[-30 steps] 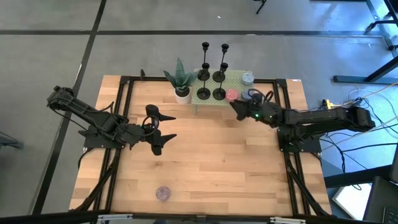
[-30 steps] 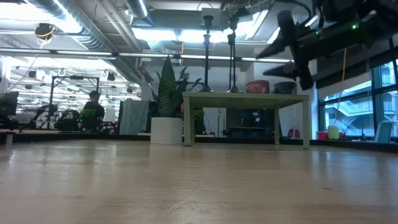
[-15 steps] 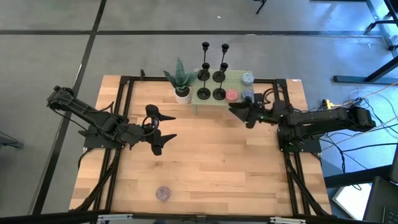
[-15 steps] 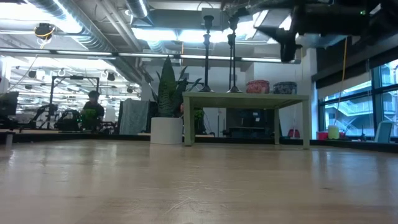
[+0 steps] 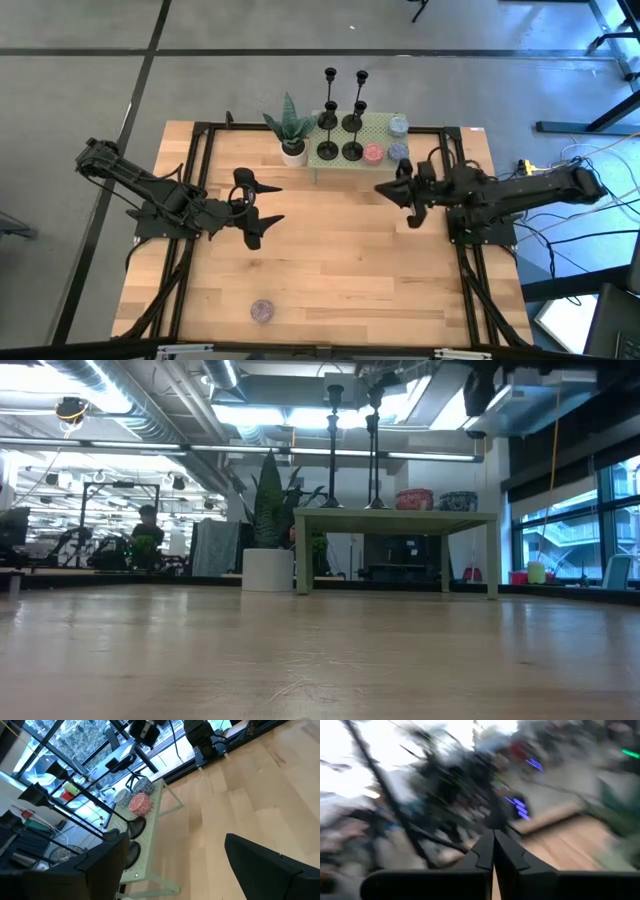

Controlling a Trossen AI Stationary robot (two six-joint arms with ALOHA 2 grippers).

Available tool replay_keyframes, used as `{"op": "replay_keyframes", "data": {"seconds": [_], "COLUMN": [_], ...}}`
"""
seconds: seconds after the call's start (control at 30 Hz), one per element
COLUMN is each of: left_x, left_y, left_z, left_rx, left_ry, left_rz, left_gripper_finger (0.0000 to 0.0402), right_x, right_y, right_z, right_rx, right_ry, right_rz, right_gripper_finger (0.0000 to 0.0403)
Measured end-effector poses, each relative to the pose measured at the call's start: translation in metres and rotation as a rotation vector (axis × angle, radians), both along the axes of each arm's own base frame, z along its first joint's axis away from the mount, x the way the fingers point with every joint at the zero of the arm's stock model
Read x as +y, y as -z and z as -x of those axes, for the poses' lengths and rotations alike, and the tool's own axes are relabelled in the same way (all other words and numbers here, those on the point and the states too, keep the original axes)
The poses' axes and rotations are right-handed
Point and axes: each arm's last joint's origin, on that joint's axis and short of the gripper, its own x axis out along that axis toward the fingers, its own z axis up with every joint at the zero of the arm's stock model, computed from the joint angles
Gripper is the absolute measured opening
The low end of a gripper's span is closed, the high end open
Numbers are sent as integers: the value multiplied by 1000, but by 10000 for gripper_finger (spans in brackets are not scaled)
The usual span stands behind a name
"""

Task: Pick & Place candle stick holders
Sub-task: Align the pink scented candle with the other blue scented candle on the shelf

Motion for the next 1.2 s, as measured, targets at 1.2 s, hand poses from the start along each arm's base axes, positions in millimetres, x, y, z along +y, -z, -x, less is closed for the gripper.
{"op": "replay_keyframes", "data": {"seconds": [1.2], "left_x": [0], "left_y": [1], "left_z": [0], "left_rx": [-10], "left_ry": [-17], "left_rz": [55], "left_gripper_finger": [326], "right_x": [-13], "right_y": [54], "right_z": [-21], "right_rx": [637], "right_ry": [656], "right_rz": [52], "right_gripper_finger": [7]}}
